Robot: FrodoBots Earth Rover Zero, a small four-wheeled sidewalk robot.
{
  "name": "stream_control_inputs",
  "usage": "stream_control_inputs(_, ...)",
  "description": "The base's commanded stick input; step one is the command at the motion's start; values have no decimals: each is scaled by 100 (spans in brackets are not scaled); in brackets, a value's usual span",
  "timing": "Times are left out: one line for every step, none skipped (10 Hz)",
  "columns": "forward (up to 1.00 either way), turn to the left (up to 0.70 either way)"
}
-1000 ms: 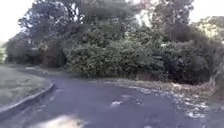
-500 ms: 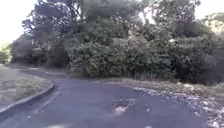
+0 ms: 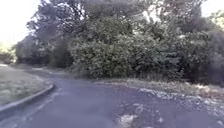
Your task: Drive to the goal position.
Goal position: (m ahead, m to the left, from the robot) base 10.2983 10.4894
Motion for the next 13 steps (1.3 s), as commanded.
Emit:
stream_control_inputs(70, 14)
stream_control_inputs(70, 14)
stream_control_inputs(70, 14)
stream_control_inputs(70, 14)
stream_control_inputs(70, 14)
stream_control_inputs(70, 14)
stream_control_inputs(70, 14)
stream_control_inputs(70, 14)
stream_control_inputs(70, 14)
stream_control_inputs(70, 14)
stream_control_inputs(70, 14)
stream_control_inputs(70, 14)
stream_control_inputs(70, 14)
